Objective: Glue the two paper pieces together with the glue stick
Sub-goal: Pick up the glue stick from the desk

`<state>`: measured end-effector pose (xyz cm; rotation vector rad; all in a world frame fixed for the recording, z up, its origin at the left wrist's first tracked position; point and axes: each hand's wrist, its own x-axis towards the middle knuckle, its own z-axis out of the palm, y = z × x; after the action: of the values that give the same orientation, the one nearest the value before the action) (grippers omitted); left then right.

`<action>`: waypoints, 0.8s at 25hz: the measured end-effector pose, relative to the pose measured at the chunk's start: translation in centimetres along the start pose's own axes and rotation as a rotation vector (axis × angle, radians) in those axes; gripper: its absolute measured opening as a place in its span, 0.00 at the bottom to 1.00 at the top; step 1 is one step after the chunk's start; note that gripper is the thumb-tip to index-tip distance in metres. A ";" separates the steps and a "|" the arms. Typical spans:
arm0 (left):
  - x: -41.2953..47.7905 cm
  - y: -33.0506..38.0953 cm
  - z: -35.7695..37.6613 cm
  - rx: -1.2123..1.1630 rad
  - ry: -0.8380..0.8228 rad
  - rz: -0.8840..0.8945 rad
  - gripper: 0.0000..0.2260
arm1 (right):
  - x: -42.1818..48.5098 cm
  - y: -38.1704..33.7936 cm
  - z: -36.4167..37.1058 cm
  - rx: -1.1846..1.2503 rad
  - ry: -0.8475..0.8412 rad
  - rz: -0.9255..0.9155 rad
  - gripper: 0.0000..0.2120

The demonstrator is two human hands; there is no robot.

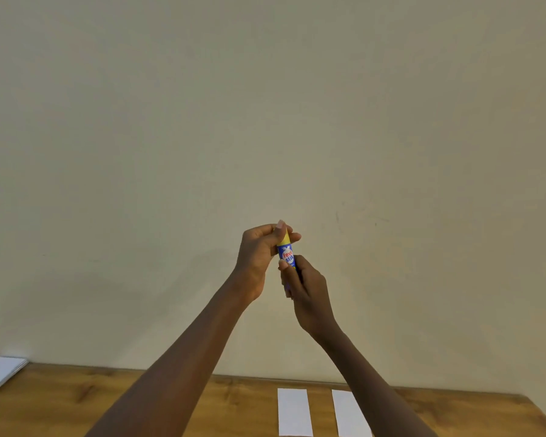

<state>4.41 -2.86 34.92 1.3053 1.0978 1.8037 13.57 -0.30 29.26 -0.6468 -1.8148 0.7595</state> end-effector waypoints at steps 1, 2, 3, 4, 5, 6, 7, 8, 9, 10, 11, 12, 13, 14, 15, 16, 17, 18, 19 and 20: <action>-0.1 0.3 -0.1 -0.004 -0.021 -0.008 0.10 | -0.1 -0.4 -0.1 0.020 -0.015 0.010 0.11; -0.3 0.6 -0.1 -0.010 -0.039 -0.022 0.11 | -0.1 -0.7 -0.2 0.041 -0.035 0.021 0.12; -0.4 0.8 -0.1 -0.022 -0.051 -0.037 0.11 | -0.1 -1.0 -0.3 0.064 -0.059 0.034 0.12; -0.6 1.0 -0.1 -0.050 -0.061 -0.052 0.11 | -0.1 -1.3 -0.5 0.093 -0.085 0.053 0.12; -0.6 1.1 -0.1 -0.092 -0.071 -0.063 0.12 | -0.1 -1.7 -0.6 0.134 -0.110 0.074 0.11; -0.7 1.3 -0.1 -0.137 -0.080 -0.067 0.12 | -0.1 -2.1 -0.7 0.184 -0.132 0.096 0.11; -0.7 1.3 0.0 -0.183 -0.088 -0.066 0.12 | -0.2 -2.4 -0.8 0.239 -0.149 0.116 0.11; -0.8 1.4 0.1 -0.232 -0.094 -0.068 0.12 | -0.2 -2.8 -0.9 0.289 -0.164 0.133 0.12; -0.9 1.5 0.2 -0.282 -0.103 -0.072 0.11 | -0.2 -3.0 -1.1 0.333 -0.179 0.147 0.12; -1.0 1.5 0.3 -0.326 -0.116 -0.079 0.11 | -0.1 -3.1 -1.3 0.377 -0.197 0.158 0.12; -1.0 1.7 0.2 -0.362 -0.134 -0.083 0.11 | -0.2 -3.1 -1.5 0.427 -0.223 0.169 0.13; -0.9 2.1 -0.1 -0.393 -0.142 -0.083 0.12 | -0.3 -3.0 -1.8 0.490 -0.259 0.182 0.13; -0.7 2.6 -0.6 -0.418 -0.132 -0.081 0.14 | -0.7 -2.8 -2.1 0.562 -0.299 0.199 0.14; -0.2 3.2 -1.2 -0.427 -0.108 -0.078 0.15 | -1.1 -2.5 -2.3 0.632 -0.328 0.214 0.14; 0.3 3.9 -1.9 -0.402 -0.072 -0.074 0.15 | -1.5 -2.2 -2.4 0.680 -0.332 0.225 0.14; 0.6 4.5 -2.4 -0.347 -0.036 -0.065 0.15 | -1.7 -1.9 -2.6 0.699 -0.313 0.233 0.14; 0.8 4.8 -2.6 -0.271 -0.010 -0.052 0.14 | -1.9 -1.8 -2.7 0.700 -0.280 0.232 0.14; 0.7 4.7 -2.5 -0.193 -0.003 -0.045 0.12 | -1.7 -1.8 -2.8 0.689 -0.237 0.221 0.14; 0.4 4.4 -2.2 -0.119 -0.024 -0.044 0.10 | -1.5 -1.9 -2.9 0.673 -0.193 0.201 0.14; -0.1 3.9 -1.7 -0.051 -0.066 -0.048 0.08 | -1.1 -2.2 -2.8 0.655 -0.157 0.178 0.13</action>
<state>2.72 -5.10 38.15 1.2884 1.0326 1.7306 16.39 -1.99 31.03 -0.3174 -1.5204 1.4724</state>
